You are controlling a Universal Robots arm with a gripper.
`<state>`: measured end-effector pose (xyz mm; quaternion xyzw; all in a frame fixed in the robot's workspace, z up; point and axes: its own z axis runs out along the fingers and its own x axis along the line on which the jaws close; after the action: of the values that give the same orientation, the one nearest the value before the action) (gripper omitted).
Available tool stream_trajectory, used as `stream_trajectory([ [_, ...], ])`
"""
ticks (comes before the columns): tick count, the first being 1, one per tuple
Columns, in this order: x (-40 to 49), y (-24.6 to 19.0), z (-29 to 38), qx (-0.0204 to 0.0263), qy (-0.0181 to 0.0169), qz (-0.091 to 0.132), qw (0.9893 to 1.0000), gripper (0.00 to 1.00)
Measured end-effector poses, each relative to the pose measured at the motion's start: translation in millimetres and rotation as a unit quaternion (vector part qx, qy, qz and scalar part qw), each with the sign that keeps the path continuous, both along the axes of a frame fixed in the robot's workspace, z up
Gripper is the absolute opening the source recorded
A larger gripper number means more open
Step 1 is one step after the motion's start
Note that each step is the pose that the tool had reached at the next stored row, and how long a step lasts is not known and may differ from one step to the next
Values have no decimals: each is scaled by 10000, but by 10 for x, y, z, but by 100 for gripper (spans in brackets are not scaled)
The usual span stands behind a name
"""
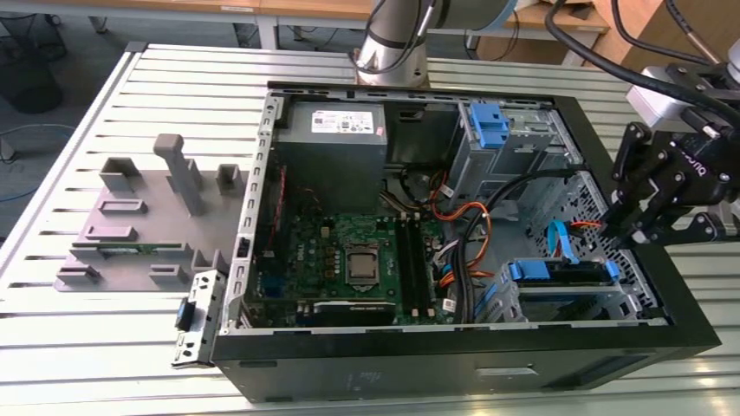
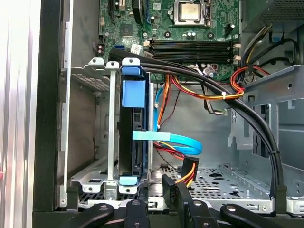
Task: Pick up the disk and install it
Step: 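Insert the first disk wire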
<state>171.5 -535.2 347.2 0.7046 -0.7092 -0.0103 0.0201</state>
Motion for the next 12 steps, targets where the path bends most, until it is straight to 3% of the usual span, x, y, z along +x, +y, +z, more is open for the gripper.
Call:
stream_trajectory([
  [6, -107, 0, -5, -7, -6, 1, 10000, 36],
  [12, -119, 0, -6, -15, -6, 1, 10000, 36],
])
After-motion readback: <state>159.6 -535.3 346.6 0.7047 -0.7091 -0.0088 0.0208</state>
